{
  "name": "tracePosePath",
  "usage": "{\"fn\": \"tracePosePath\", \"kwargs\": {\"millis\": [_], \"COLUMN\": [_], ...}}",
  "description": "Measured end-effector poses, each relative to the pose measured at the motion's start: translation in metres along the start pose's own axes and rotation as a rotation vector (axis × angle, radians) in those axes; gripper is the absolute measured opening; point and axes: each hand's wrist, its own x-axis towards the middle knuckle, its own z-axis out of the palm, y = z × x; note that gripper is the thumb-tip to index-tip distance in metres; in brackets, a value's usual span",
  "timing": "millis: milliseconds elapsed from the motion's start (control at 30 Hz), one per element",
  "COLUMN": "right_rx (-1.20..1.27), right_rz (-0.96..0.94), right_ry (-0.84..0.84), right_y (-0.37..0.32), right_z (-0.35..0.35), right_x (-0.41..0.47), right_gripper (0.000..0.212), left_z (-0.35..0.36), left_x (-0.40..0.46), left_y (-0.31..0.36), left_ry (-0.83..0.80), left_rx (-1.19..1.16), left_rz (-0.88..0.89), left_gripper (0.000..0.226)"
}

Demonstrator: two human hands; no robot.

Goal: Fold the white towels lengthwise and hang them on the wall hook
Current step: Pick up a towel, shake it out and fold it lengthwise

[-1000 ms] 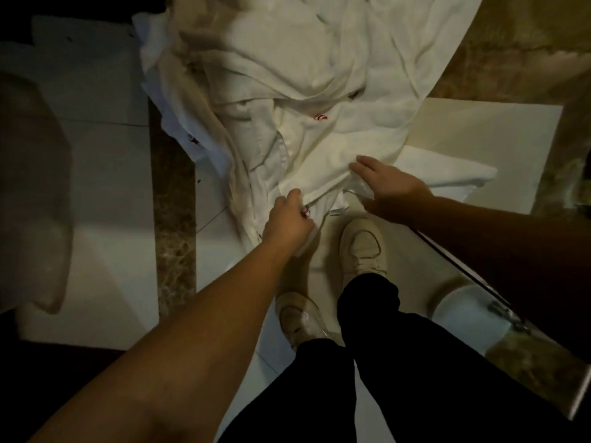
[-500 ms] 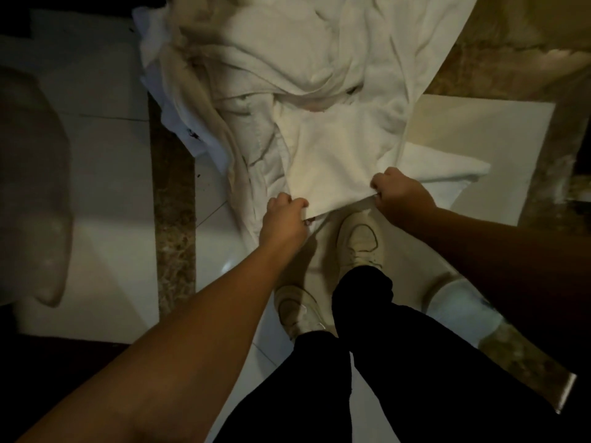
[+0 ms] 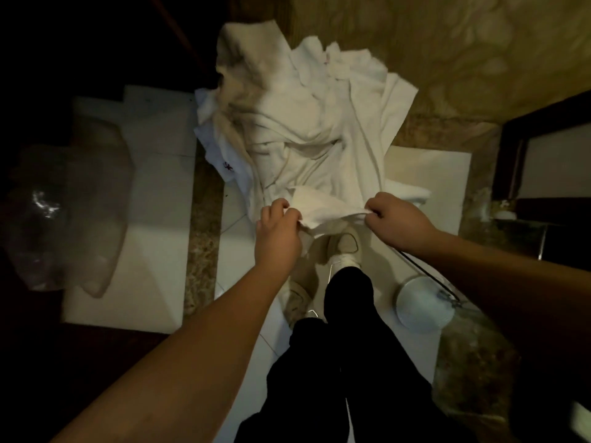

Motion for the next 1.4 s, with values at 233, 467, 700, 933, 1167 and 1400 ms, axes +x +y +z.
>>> {"fn": "tracePosePath", "kwargs": {"millis": [233,467,700,933,1167,1400], "right_rx": [-0.079,-0.159,0.044,0.113,0.269,0.21], "right_rz": [-0.005,-0.041,-0.16,-0.367,-0.484,-0.598], "right_ry": [0.085,0.159,0.245,0.378,0.377,0.435], "right_y": [-0.04,-0.071,-0.125,-0.165,-0.175,-0.226], "right_z": [-0.066,-0.112,-0.165,-0.162,-0.148,-0.16], "right_x": [-0.071,-0.144,-0.262,-0.391,-0.542,-0.683], "right_gripper": [0.018,0.021,0.047,0.048,0.025,0.023], "left_z": [-0.117,-0.204,-0.274,-0.305,-0.323,-0.378], "left_x": [-0.036,-0.099,-0.192,-0.315,-0.472,-0.62], "left_y": [0.051,0.116,0.196,0.249,0.286,0.317], "left_ry": [0.095,0.078,0.137,0.234,0.328,0.541], "left_rx": [-0.14,-0.279,-0.231,-0.112,-0.11,-0.146], "left_rz": [0.018,0.057,0.202,0.243,0.326,0.317], "left_gripper": [0.015,0.007,0.013,0.022,0.017,0.017]}}
